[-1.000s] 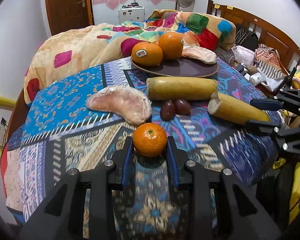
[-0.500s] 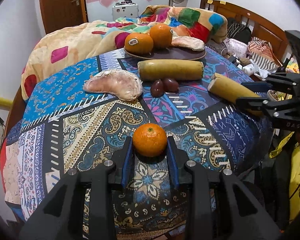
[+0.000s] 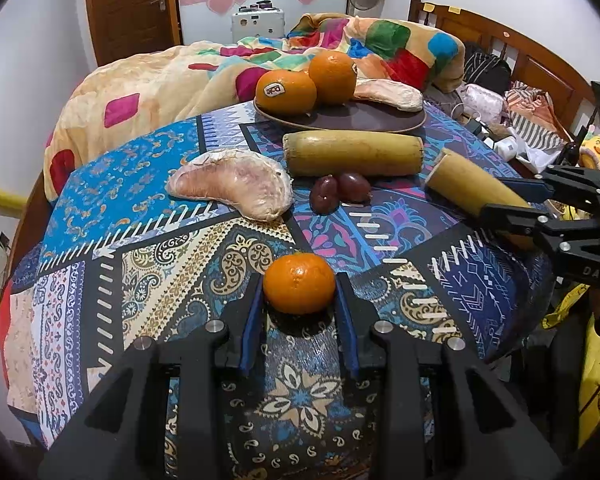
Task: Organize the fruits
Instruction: 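Grasp the small mandarin with the left gripper while the right gripper grasps the yellow cylinder, then carry the mandarin and yellow cylinder onto the brown plate and open both grippers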
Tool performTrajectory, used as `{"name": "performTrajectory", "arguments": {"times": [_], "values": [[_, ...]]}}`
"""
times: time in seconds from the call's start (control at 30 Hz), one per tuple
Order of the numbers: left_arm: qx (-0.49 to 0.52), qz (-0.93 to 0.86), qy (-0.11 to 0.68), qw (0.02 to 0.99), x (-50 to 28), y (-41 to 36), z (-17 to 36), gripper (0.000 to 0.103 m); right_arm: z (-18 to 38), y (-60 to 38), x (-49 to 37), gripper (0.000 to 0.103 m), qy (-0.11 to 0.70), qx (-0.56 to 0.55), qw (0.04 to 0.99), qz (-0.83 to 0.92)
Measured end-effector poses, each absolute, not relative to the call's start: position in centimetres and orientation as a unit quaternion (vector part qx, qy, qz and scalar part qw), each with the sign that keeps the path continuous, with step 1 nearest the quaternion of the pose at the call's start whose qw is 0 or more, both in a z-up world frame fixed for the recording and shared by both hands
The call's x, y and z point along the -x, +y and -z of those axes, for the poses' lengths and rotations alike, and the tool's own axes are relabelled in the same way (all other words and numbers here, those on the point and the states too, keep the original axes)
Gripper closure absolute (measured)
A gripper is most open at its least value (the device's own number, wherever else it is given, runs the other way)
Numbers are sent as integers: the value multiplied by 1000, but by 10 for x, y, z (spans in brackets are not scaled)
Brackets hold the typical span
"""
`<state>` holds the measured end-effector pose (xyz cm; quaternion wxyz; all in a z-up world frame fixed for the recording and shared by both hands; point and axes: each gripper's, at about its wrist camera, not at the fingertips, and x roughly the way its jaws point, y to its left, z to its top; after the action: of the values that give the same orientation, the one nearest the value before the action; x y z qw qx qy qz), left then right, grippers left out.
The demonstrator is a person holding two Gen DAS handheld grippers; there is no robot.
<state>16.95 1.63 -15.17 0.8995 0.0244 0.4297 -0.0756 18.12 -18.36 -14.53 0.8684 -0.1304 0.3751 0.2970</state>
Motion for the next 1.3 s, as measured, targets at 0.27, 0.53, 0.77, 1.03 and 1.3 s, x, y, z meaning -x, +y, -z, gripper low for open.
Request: {"name": "performTrajectory", "arguments": {"times": [0.27,0.53,0.77,1.03,1.3], "values": [[-28,74,425,902,-171,16,152,70,128,-197,-181,70,353,113,884,-286],[-35,72,412,907,-172,12,145,70,113,-206,-187,70,329,98,899,-272],[-29,75,375,924,-186,8,113,70,101,-209,-201,70,309,88,909,-265],[-31,79,347,934,-221,-1,90,70,95,-208,-231,70,297,70,917,-258],[-43,83,343,935,-270,-10,92,70,100,-200,-268,70,298,65,920,-245]]}}
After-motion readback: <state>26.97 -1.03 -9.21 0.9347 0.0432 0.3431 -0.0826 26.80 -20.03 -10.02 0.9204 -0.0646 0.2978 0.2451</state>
